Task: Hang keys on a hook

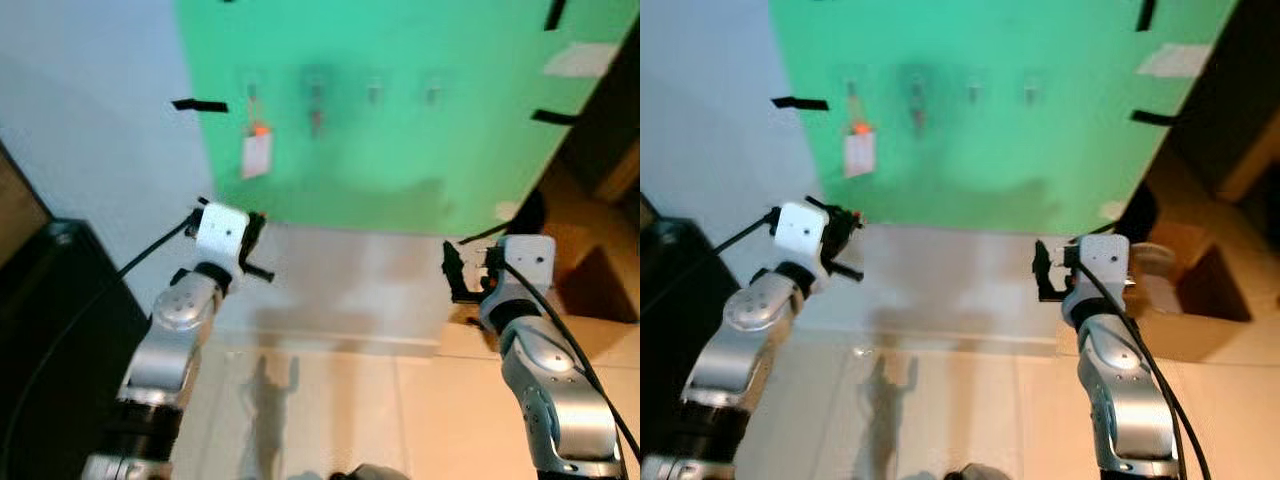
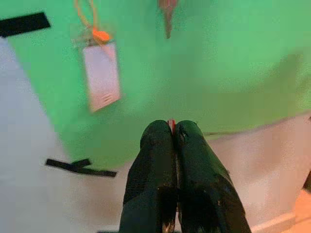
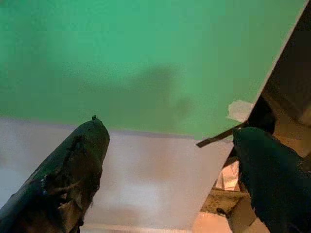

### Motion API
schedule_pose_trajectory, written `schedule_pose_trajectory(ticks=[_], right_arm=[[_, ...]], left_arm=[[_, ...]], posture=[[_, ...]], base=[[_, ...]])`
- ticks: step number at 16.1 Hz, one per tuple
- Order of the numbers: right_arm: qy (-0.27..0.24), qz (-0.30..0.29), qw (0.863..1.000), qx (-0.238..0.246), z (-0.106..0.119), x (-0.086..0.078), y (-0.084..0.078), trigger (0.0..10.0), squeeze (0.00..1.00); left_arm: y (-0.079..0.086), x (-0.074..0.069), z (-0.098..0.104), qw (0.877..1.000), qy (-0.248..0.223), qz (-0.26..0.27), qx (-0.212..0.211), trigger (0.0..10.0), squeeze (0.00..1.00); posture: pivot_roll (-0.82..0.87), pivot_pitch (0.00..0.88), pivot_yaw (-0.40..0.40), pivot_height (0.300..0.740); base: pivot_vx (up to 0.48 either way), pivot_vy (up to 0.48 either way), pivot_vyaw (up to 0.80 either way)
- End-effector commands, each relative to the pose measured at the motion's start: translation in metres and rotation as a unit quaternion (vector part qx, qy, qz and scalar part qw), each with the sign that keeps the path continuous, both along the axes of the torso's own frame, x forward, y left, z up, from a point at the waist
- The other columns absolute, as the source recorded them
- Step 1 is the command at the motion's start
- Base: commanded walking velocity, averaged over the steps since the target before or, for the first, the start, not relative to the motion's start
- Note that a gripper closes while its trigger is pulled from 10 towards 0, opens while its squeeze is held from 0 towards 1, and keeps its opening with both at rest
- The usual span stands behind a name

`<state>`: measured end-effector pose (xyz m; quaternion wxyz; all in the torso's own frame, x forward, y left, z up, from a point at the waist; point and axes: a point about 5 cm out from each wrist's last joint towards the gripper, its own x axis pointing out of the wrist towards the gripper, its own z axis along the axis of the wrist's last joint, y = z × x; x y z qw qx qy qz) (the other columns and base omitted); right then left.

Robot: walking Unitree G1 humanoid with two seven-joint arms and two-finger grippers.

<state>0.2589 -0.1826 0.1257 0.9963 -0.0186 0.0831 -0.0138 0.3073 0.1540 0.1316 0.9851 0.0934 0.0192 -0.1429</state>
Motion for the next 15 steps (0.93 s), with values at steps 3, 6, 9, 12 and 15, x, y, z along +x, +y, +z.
schedule_pose_trajectory(ticks=[3, 6, 9, 12, 15], right_arm=[[-0.011, 0.002, 1.000, 0.002, 0.005, 0.001, 0.002, 10.0, 0.00], [-0.014, 0.001, 1.000, 0.001, 0.006, 0.003, 0.002, 10.0, 0.00], [-0.015, 0.003, 1.000, 0.000, 0.006, 0.003, 0.004, 10.0, 0.00], [-0.019, 0.004, 1.000, 0.001, 0.007, 0.004, 0.005, 10.0, 0.00], [-0.023, 0.007, 1.000, 0.002, 0.007, 0.004, 0.005, 10.0, 0.00]], left_arm=[[0.007, 0.004, 0.003, 1.000, -0.005, 0.010, -0.003, 10.0, 0.00], [0.007, 0.006, 0.008, 1.000, -0.015, -0.003, -0.012, 10.0, 0.00], [0.009, 0.008, 0.011, 1.000, -0.018, -0.007, -0.015, 10.0, 0.00], [0.010, 0.009, 0.012, 1.000, -0.017, -0.016, -0.017, 10.0, 0.00], [0.010, 0.010, 0.014, 0.999, -0.017, -0.020, -0.018, 10.0, 0.00]], posture=[[-0.14, 0.000, 0.006, 0.732], [-0.14, 0.000, 0.009, 0.732], [-0.14, 0.000, 0.012, 0.732], [-0.14, 0.000, 0.016, 0.732], [-0.14, 0.000, 0.016, 0.732]], base=[[0.000, 0.000, 0.00], [0.081, 0.000, 0.00], [0.275, 0.000, 0.00], [0.330, 0.000, 0.00], [0.374, 0.000, 0.00]])
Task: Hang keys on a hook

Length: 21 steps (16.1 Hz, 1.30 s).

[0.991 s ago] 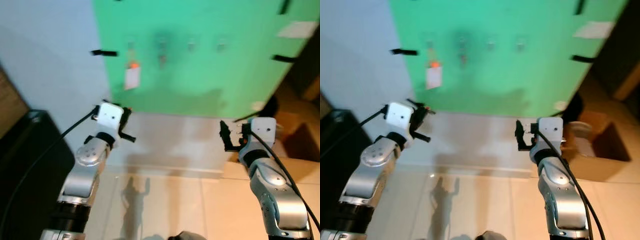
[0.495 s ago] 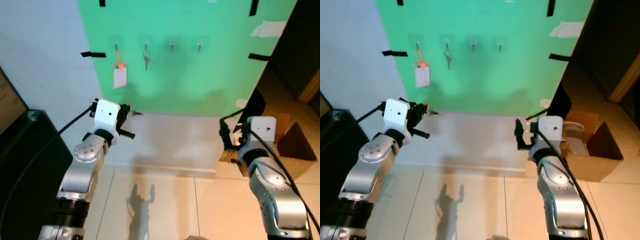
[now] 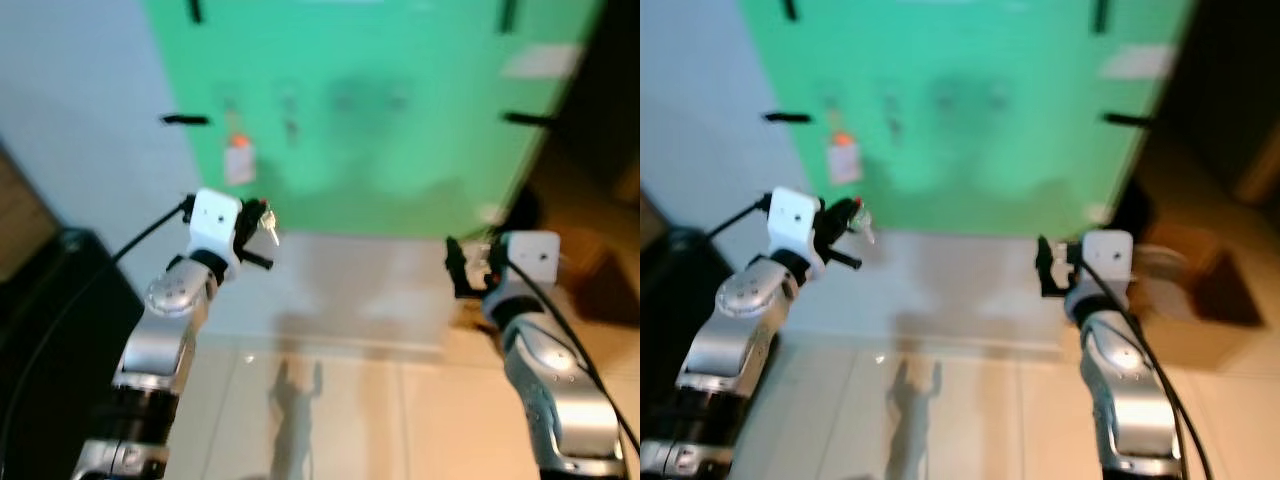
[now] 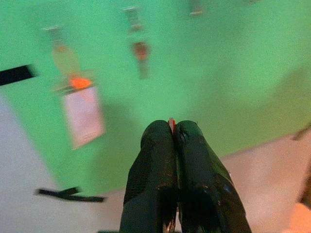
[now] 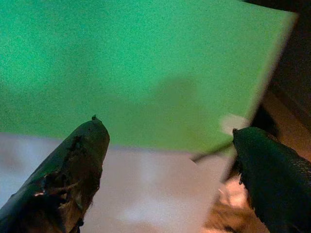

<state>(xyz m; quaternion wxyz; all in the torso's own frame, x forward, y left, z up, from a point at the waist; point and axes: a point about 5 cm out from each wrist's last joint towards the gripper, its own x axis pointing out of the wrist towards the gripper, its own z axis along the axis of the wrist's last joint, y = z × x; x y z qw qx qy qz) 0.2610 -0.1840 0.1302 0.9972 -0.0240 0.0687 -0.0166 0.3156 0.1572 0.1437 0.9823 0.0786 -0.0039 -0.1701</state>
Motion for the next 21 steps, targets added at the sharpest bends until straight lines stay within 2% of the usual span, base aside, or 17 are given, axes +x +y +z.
schedule_pose_trajectory(ticks=[1, 3, 9, 16, 17, 19, 21], right_arm=[[-0.009, 0.010, 1.000, 0.007, 0.003, 0.002, 0.006, 10.0, 0.00], [-0.010, 0.008, 1.000, 0.007, 0.004, 0.003, 0.005, 10.0, 0.00], [-0.012, 0.012, 1.000, 0.003, 0.004, 0.005, 0.005, 10.0, 0.00], [-0.030, 0.067, 0.997, 0.001, 0.010, 0.005, 0.017, 10.0, 0.00], [-0.035, 0.101, 0.994, 0.004, 0.012, 0.003, 0.023, 10.0, 0.00], [-0.037, 0.133, 0.990, 0.006, 0.015, 0.000, 0.028, 10.0, 0.00], [-0.042, 0.180, 0.983, 0.001, 0.021, -0.002, 0.034, 10.0, 0.00]], left_arm=[[0.008, 0.002, 0.003, 1.000, 0.000, 0.008, 0.000, 10.0, 0.00], [0.009, 0.004, 0.005, 1.000, -0.002, 0.006, -0.002, 10.0, 0.00], [0.010, 0.007, 0.008, 1.000, -0.006, 0.000, -0.001, 10.0, 0.00], [0.012, 0.008, 0.013, 1.000, -0.011, -0.011, -0.003, 10.0, 0.00], [0.012, 0.008, 0.018, 0.999, -0.014, -0.042, -0.021, 10.0, 0.00], [0.015, 0.008, 0.030, 0.995, -0.020, -0.088, -0.034, 10.0, 0.00], [0.023, 0.014, 0.052, 0.987, -0.019, -0.160, -0.023, 10.0, 0.00]], posture=[[-0.14, 0.000, 0.016, 0.732], [-0.14, 0.000, 0.022, 0.732], [-0.14, 0.000, 0.024, 0.732], [-0.13, 0.000, 0.030, 0.732], [-0.13, 0.000, 0.030, 0.732], [-0.13, 0.000, 0.029, 0.732], [-0.11, 0.000, 0.026, 0.732]], base=[[0.382, 0.000, 0.00], [0.382, 0.000, 0.00], [0.384, 0.000, -0.77], [0.358, 0.000, 0.00], [0.000, 0.000, 0.00], [0.000, 0.000, 0.00], [0.000, 0.000, 0.00]])
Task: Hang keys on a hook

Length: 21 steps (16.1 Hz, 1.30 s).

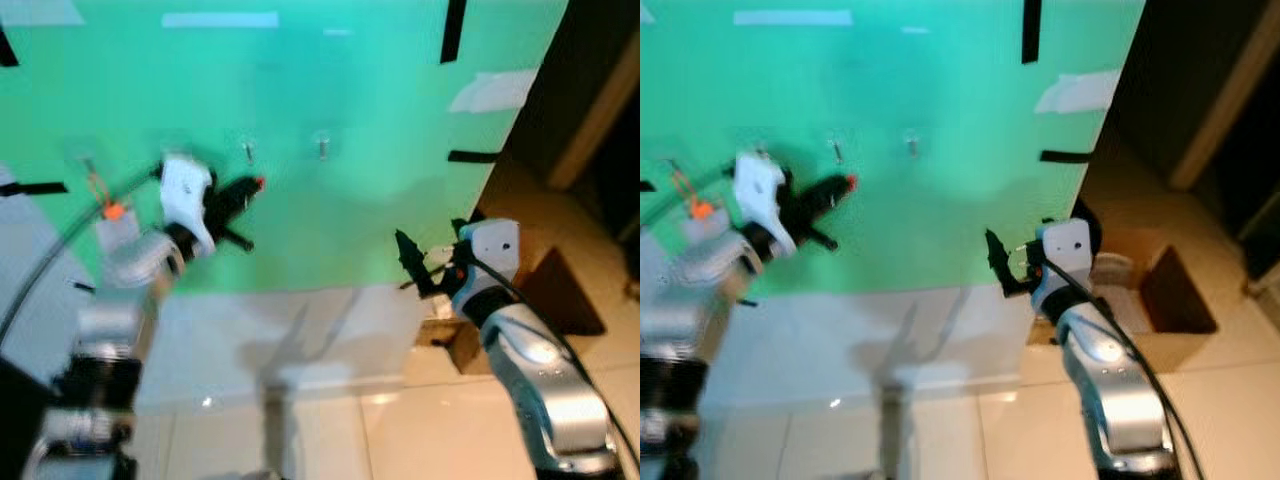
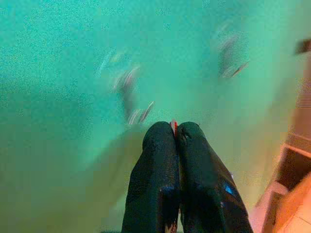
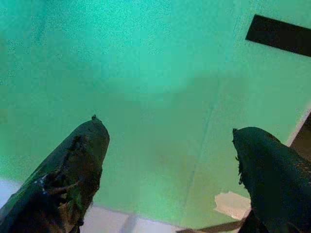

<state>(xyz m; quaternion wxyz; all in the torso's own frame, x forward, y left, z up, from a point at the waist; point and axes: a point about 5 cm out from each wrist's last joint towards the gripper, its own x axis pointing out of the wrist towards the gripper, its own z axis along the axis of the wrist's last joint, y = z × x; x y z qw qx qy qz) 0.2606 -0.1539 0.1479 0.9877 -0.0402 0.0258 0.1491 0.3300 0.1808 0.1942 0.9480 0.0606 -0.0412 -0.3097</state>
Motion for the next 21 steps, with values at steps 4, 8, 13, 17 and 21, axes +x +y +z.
schedule_pose_trajectory(ticks=[4, 8, 13, 17, 21], right_arm=[[-0.017, 0.065, 0.998, -0.001, 0.012, -0.004, 0.015, 10.0, 0.00], [-0.022, 0.096, 0.995, -0.012, 0.019, -0.004, 0.025, 10.0, 0.00], [-0.021, 0.118, 0.992, -0.027, 0.019, -0.005, 0.034, 10.0, 0.00], [-0.019, 0.134, 0.990, -0.033, 0.019, -0.007, 0.039, 10.0, 0.00], [-0.007, 0.199, 0.979, -0.040, 0.019, -0.015, 0.049, 10.0, 0.00]], left_arm=[[0.027, 0.012, 0.036, 0.997, 0.006, -0.070, 0.025, 10.0, 0.00], [0.045, 0.020, 0.042, 0.992, 0.028, -0.099, 0.072, 10.0, 0.00], [0.054, 0.028, 0.044, 0.989, 0.042, -0.109, 0.088, 10.0, 0.00], [0.056, 0.034, 0.046, 0.990, 0.033, -0.103, 0.096, 10.0, 0.00], [0.054, 0.039, 0.047, 0.990, 0.026, -0.103, 0.091, 10.0, 0.00]], posture=[[-0.10, 0.000, 0.031, 0.732], [-0.09, 0.000, 0.026, 0.732], [-0.08, 0.000, 0.023, 0.732], [-0.08, 0.000, 0.028, 0.732], [-0.08, 0.000, 0.029, 0.732]], base=[[0.000, 0.000, 0.00], [0.000, 0.000, 0.00], [0.000, 0.000, 0.00], [0.000, 0.000, 0.00], [0.000, 0.000, 0.00]])
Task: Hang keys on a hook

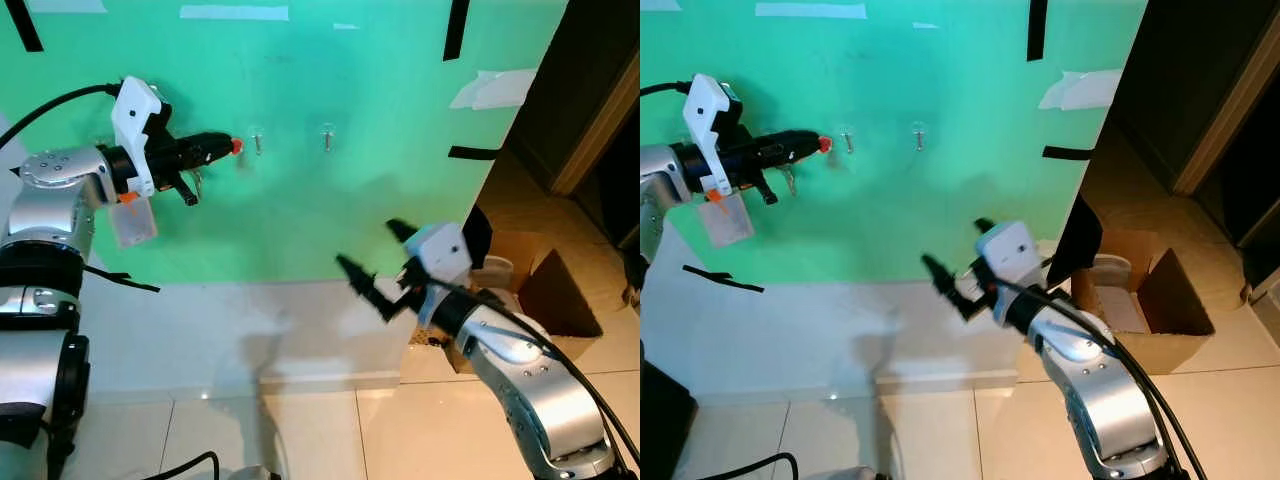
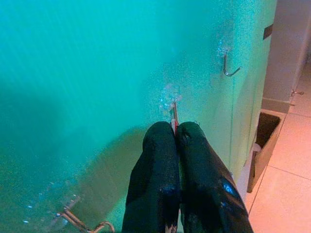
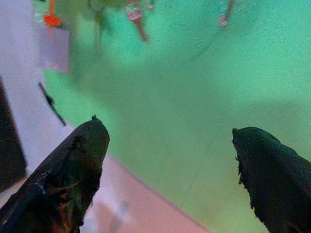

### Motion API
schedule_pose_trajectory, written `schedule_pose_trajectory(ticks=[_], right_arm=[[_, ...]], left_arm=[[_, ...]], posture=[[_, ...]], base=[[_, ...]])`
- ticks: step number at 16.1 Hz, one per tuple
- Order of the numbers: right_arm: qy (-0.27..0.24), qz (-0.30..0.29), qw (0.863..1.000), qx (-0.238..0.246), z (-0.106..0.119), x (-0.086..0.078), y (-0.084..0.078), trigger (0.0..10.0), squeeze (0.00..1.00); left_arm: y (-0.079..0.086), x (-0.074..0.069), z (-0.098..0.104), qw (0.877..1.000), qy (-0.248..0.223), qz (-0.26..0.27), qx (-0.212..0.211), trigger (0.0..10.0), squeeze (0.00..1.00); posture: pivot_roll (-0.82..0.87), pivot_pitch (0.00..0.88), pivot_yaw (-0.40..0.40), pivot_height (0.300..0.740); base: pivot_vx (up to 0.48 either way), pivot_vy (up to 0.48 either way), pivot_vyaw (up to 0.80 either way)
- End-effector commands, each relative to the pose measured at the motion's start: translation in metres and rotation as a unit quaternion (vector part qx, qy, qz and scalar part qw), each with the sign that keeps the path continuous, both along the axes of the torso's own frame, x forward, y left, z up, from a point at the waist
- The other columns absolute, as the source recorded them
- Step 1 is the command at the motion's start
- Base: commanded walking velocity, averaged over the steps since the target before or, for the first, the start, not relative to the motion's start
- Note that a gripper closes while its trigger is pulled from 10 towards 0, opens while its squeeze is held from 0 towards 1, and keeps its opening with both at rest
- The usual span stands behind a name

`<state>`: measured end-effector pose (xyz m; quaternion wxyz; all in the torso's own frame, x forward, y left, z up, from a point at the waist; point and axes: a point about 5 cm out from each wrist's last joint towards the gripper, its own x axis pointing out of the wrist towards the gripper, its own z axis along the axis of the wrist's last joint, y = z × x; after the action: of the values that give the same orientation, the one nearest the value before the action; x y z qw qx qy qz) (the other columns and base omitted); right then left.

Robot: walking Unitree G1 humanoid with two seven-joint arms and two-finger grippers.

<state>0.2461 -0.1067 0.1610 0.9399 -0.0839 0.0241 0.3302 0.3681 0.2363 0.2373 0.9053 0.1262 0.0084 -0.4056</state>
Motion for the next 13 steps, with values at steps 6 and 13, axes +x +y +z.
schedule_pose_trajectory(ticks=[6, 13], right_arm=[[-0.022, 0.026, 0.999, 0.004, 0.015, 0.013, 0.007, 10.0, 0.00], [-0.026, 0.017, 1.000, -0.003, 0.017, 0.015, 0.005, 10.0, 0.00]], left_arm=[[-0.021, 0.008, 0.003, 0.999, -0.005, -0.036, 0.003, 10.0, 0.00], [-0.032, 0.018, 0.006, 0.999, -0.024, -0.008, 0.020, 10.0, 0.00]], posture=[[-0.07, 0.000, 0.028, 0.732], [-0.09, 0.000, 0.041, 0.732]], base=[[0.000, 0.000, 0.00], [0.000, 0.000, 0.00]])
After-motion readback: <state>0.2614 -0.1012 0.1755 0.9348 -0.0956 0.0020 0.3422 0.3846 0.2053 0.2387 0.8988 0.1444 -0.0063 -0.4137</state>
